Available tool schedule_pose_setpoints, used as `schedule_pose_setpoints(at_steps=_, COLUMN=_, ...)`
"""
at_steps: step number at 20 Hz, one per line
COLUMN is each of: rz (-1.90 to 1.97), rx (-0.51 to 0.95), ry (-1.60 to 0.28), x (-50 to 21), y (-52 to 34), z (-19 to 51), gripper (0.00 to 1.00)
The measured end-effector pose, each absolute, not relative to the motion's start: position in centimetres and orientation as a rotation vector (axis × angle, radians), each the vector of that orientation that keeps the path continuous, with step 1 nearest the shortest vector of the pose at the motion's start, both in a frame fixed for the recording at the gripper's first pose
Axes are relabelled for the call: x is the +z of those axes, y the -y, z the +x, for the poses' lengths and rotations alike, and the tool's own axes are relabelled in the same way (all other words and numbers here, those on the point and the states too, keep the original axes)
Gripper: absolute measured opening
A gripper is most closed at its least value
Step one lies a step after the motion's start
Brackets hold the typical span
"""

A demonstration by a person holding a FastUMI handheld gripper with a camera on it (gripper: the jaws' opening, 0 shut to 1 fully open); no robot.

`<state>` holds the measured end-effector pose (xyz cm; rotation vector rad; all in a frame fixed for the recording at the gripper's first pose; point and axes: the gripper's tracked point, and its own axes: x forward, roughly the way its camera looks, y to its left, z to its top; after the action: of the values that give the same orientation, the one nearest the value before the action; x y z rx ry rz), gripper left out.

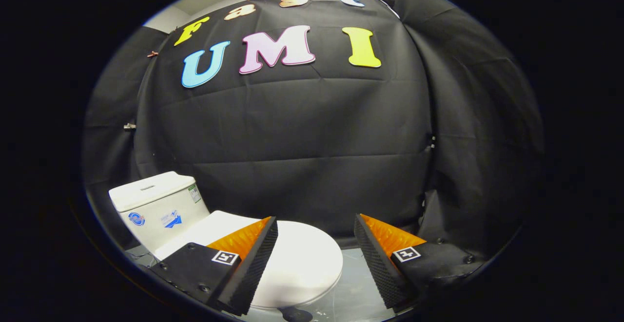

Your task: Open the toilet lid.

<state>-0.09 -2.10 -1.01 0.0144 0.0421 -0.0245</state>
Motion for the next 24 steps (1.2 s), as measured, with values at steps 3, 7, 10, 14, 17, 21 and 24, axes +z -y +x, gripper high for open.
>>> schedule_pose_setpoints(at_steps=3, rz=0.033, rx=-0.016, ry=-0.09, x=-2.0, y=2.8, z=-0.2, gripper=0.98)
schedule_pose_setpoints(at_steps=7, rz=0.094, rx=-0.029, ry=-0.177, x=-4.8, y=3.7, z=-1.5, gripper=0.99)
schedule_pose_setpoints(at_steps=10, rz=0.121, rx=-0.06, ry=-0.235, x=-8.4, y=4.3, z=-3.2, gripper=0.99)
schedule_pose_setpoints(at_steps=14, rz=0.264, rx=-0.069, ry=-0.315, x=-12.7, y=4.3, z=-4.8, gripper=0.99)
schedule_pose_setpoints(at_steps=17, rz=0.442, rx=-0.057, ry=-0.364, x=-15.6, y=3.7, z=-6.1, gripper=0.98)
schedule_pose_setpoints(at_steps=21, rz=0.661, rx=-0.056, ry=-0.421, x=-18.5, y=3.6, z=-6.8, gripper=0.87)
schedule_pose_setpoints(at_steps=24, rz=0.783, rx=-0.027, ry=-0.44, x=-19.5, y=2.8, z=-6.8, gripper=0.79)
